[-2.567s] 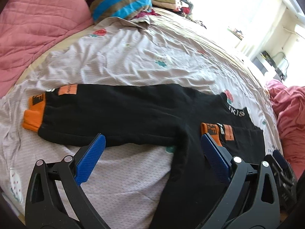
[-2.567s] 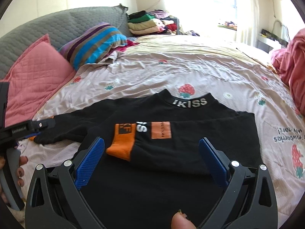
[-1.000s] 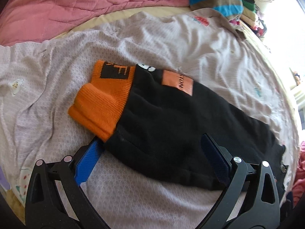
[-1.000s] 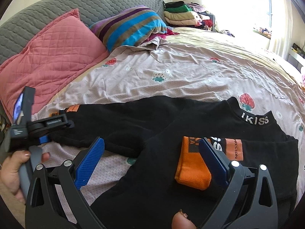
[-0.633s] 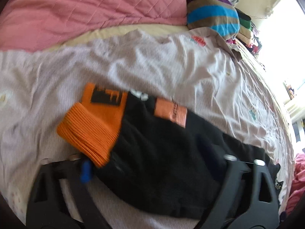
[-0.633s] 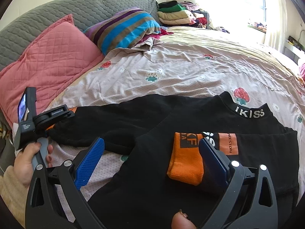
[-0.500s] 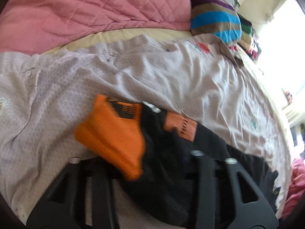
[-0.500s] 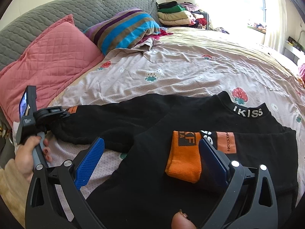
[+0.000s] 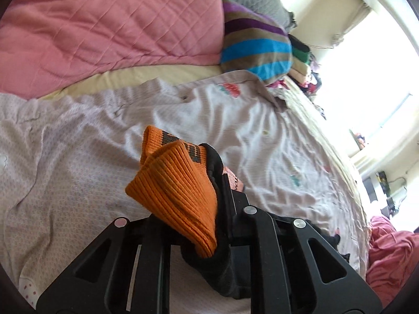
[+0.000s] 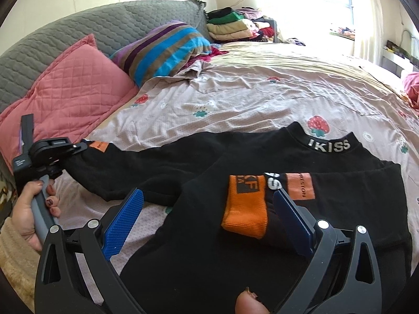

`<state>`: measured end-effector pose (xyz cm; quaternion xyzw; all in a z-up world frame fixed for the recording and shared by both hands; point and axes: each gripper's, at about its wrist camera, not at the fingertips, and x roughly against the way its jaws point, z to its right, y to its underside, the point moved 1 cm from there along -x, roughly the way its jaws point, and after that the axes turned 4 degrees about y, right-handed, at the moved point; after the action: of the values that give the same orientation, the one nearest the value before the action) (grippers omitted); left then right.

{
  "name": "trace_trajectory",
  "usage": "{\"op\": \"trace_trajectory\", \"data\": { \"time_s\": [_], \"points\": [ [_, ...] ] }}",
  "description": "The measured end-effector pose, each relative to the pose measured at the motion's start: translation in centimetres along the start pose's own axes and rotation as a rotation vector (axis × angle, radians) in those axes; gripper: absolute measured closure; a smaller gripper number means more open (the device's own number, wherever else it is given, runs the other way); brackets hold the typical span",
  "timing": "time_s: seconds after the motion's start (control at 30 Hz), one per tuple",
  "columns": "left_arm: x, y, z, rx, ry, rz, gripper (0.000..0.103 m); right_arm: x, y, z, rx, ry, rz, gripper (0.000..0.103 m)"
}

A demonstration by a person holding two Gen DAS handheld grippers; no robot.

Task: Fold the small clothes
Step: 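Lift the sleeve with the left tool and carry it across the sweatshirt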

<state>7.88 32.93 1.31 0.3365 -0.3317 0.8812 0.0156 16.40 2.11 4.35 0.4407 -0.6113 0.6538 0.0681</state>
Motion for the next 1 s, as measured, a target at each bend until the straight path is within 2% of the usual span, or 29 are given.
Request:
{"op": "trace_trajectory", "data": {
  "time_s": [0.3,0.5,0.73,1.0],
  "points": [
    [2.1,0.7,2.7,-0.041,0.113,0.014,0.095,1.3,0.4,2.1,-0.075,0.047,0.028,0.004],
    [3.1,1.7,5.0,-0.086,0.183,0.015,0.095,2.3,1.6,4.3,-0.168,0.045,0.030,0.004],
    [3.9,3.0,7.2,-0.126,0.270,-0.012,0.096,3.6,3.2,6.9,-0.265,0.085,0.038,0.005],
    [4.7,5.4,10.9,-0.219,0.393,-0.065,0.096,5.9,5.5,10.1,-0.382,0.130,0.085,0.005]
  ]
}}
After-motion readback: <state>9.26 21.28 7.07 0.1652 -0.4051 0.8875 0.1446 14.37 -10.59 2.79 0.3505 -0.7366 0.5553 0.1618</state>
